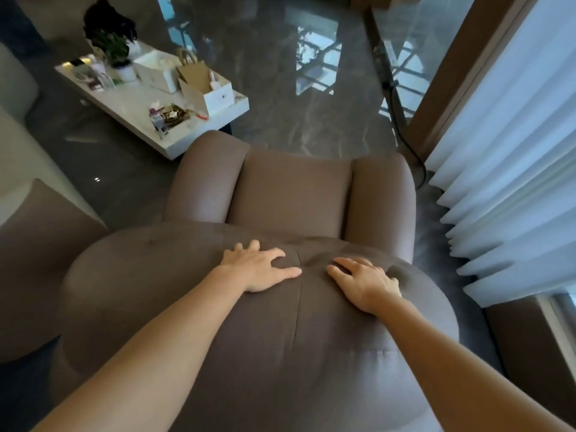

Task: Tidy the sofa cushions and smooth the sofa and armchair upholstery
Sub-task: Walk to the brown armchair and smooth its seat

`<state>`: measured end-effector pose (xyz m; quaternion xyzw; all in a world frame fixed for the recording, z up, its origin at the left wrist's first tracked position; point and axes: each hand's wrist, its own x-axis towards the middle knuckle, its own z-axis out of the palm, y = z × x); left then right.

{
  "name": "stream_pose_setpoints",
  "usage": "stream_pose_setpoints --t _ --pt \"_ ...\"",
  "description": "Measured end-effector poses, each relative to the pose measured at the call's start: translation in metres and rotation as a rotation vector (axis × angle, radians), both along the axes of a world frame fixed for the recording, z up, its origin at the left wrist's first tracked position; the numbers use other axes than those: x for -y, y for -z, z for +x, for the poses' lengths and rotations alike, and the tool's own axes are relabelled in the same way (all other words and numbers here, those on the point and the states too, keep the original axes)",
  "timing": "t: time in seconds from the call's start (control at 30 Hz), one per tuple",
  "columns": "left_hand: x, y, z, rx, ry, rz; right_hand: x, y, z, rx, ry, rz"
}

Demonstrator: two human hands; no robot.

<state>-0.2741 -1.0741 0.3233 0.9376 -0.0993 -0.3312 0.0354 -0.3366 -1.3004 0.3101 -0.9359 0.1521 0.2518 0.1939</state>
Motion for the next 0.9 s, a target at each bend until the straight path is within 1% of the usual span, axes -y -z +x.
stream_pose_setpoints --t 0.1,0.2,0.33,0.47,0.63,0.77,0.9 --pt "0.013 0.009 -0.001 -0.021 -0.036 0.073 0.012 0.012 0.014 -0.109 -0.029 0.053" --pt "0.021 0.021 -0.004 -0.009 -0.092 0.128 0.016 0.030 0.025 -0.179 -0.106 0.076" --pt "0.051 0.024 0.002 0.063 -0.216 0.153 0.045 0.040 0.058 -0.198 -0.197 0.083" --pt "0.102 0.014 0.010 0.066 -0.290 0.221 0.086 0.030 0.078 -0.213 -0.276 0.115" --pt "0.139 0.015 0.004 0.054 -0.381 0.208 0.132 0.033 0.082 -0.215 -0.353 0.158" --pt "0.162 0.015 0.001 0.029 -0.429 0.193 0.152 0.030 0.090 -0.229 -0.319 0.169" --pt "0.184 0.013 0.002 -0.015 -0.473 0.174 0.175 0.023 0.098 -0.227 -0.319 0.139"
